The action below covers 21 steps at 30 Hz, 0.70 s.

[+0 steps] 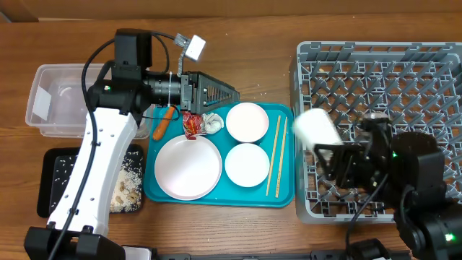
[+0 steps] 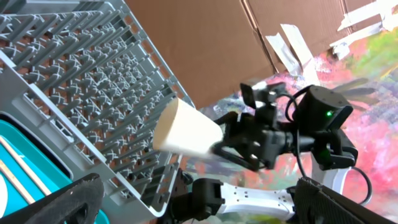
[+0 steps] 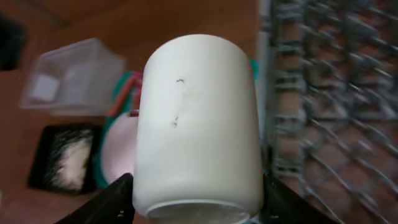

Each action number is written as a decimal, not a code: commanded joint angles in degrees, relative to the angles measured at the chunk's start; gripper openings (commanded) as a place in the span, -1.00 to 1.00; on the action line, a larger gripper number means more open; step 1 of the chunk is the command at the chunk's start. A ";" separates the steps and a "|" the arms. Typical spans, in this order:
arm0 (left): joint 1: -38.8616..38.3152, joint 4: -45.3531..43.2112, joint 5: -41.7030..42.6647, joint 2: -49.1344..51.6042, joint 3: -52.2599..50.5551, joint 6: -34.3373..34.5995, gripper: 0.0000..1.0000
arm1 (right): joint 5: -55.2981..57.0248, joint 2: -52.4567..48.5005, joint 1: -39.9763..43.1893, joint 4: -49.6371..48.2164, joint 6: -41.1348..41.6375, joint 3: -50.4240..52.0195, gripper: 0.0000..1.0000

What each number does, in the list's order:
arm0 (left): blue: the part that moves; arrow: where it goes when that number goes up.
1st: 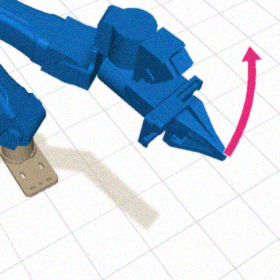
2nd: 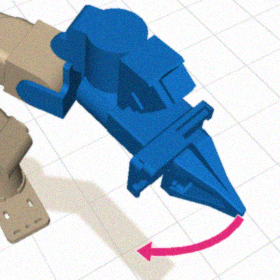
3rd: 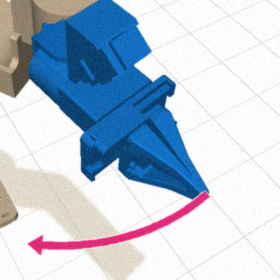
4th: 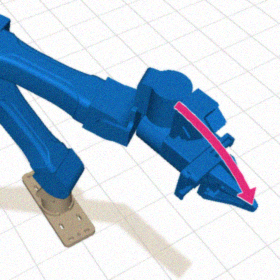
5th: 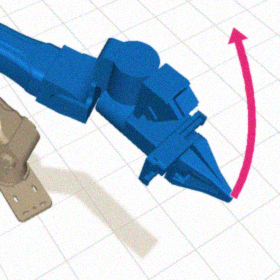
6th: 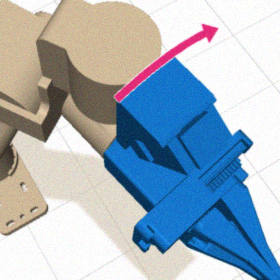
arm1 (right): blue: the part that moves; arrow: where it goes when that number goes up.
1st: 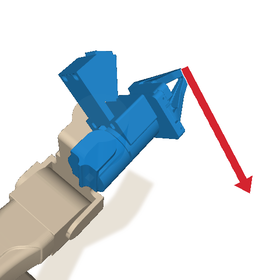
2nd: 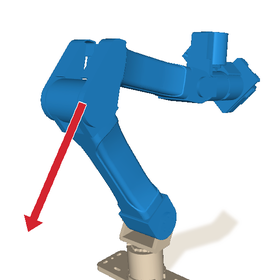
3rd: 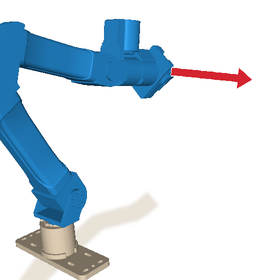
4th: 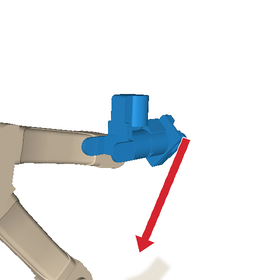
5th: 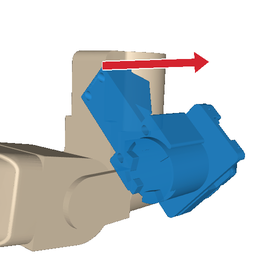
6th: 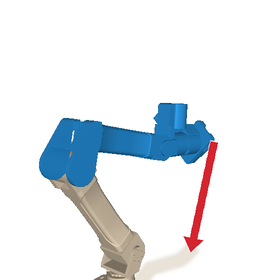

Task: Sort waste into correct bins and load items into the dishwasher
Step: 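Grasp the cup with the right gripper and open the left gripper, then lower the white cup into the dish rack and open the right gripper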

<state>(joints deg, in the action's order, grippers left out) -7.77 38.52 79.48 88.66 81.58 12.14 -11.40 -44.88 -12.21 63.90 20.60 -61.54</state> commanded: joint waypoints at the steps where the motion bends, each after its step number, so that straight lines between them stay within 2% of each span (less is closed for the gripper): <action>1: -0.13 0.00 1.09 -0.59 0.70 1.18 1.00 | 17.77 0.46 1.84 3.52 8.50 -2.84 0.15; 7: -0.13 0.59 1.09 -0.59 0.70 1.18 1.00 | 21.57 -0.39 9.05 6.45 11.19 -2.86 0.14; 12: -0.17 2.67 1.09 -0.59 0.70 1.07 1.00 | 19.52 -4.17 17.86 11.74 11.28 -2.89 0.15; 18: -0.17 3.69 -0.22 -0.59 0.70 -0.57 1.00 | 8.98 -11.87 23.32 16.90 3.76 -2.89 0.18; 21: -0.20 3.93 -1.95 -0.59 0.70 -0.59 1.00 | 8.26 -16.74 23.43 19.58 2.32 -2.86 0.19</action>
<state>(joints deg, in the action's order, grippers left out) -7.84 42.24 78.91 88.66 81.58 12.34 0.71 -58.39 10.85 82.50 26.44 -62.89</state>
